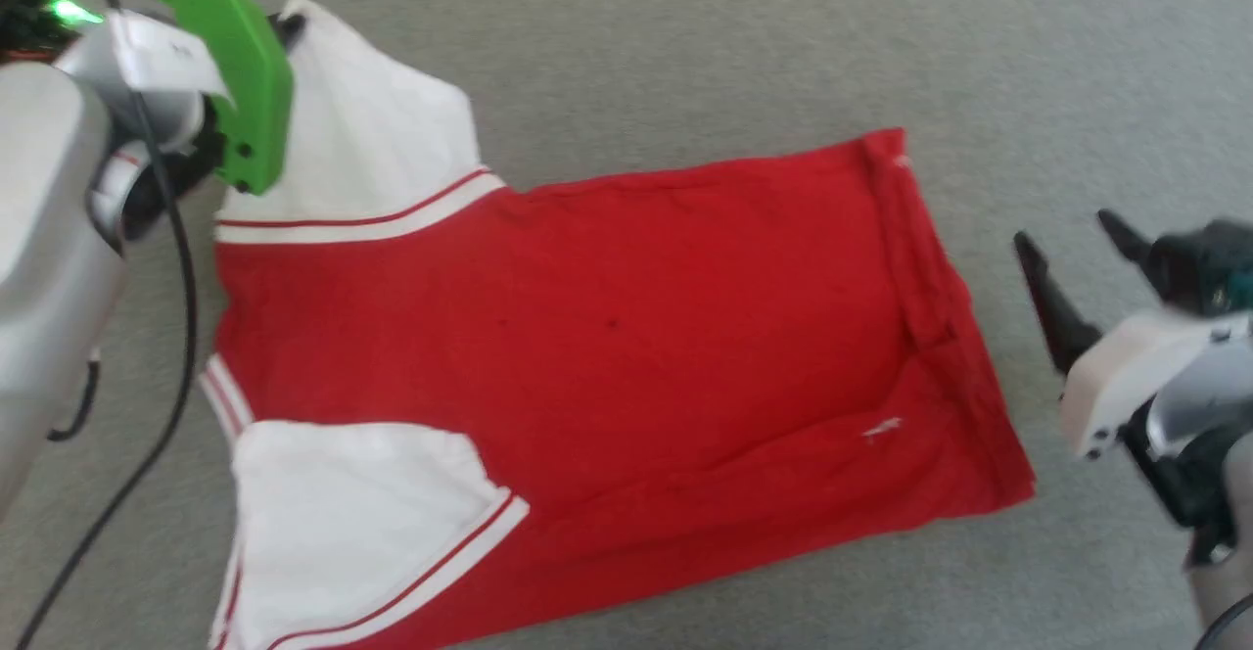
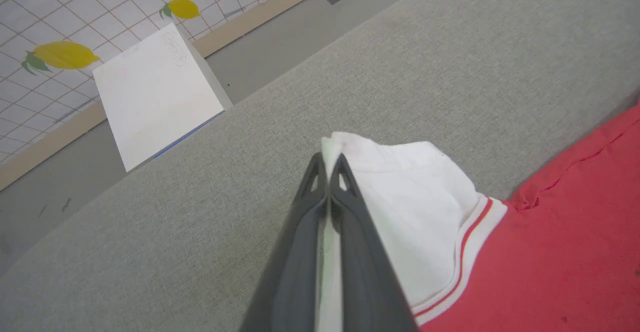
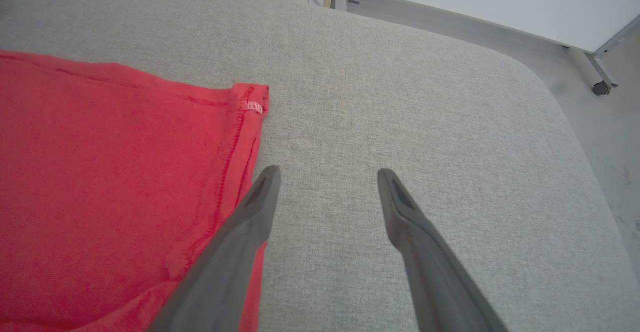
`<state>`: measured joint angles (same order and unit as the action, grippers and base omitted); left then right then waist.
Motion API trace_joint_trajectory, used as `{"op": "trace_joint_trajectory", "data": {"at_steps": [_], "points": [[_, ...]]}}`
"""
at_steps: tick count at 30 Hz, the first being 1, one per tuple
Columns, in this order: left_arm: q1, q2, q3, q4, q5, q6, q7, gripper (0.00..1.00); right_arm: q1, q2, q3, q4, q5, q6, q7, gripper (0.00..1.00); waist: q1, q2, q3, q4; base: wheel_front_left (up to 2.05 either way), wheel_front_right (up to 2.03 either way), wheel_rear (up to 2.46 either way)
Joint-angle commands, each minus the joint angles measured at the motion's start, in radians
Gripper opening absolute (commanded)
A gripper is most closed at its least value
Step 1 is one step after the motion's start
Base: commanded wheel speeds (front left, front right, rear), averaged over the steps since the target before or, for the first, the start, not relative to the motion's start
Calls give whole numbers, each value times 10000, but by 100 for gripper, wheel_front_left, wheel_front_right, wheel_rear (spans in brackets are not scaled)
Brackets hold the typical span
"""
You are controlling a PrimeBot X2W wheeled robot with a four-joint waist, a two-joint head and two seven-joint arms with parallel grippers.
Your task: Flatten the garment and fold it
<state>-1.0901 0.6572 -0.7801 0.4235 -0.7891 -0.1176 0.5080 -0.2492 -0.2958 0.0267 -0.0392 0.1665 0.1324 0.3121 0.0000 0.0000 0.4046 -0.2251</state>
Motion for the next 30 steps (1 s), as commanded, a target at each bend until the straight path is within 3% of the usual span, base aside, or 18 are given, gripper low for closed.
{"op": "trace_joint_trajectory", "data": {"at_steps": [1, 6, 13, 22, 30], "points": [[264, -63, 0, -288, 73, 50, -321, 0, -433, -334, 237, -90, 294, -17, 475, 100, 0, 0, -510, 909, 0, 0, 0], [916, -32, 57, -1629, 352, 454, -1361, 0, -1682, -1841, 1238, 144, 1318, -17, 2230, 100, 0, 0, -435, 1566, 0, 0, 0], [1676, 51, -39, -3483, 665, 939, -2050, 0, -3294, -3217, 2762, 1155, 2444, -17, 4103, 100, 0, 0, -149, 2318, 0, 0, 0], [2305, 161, -260, -5051, 1015, 1463, -2281, 0, -4682, -3474, 4255, 3031, 2962, -17, 5183, 100, 0, 0, 282, 2937, 0, 0, 0], [2404, 139, -312, -5305, 1035, 1623, -2289, 0, -4819, -3492, 5294, 4212, 3309, -17, 5377, 100, 0, 0, 542, 3170, 0, 0, 0]]}}
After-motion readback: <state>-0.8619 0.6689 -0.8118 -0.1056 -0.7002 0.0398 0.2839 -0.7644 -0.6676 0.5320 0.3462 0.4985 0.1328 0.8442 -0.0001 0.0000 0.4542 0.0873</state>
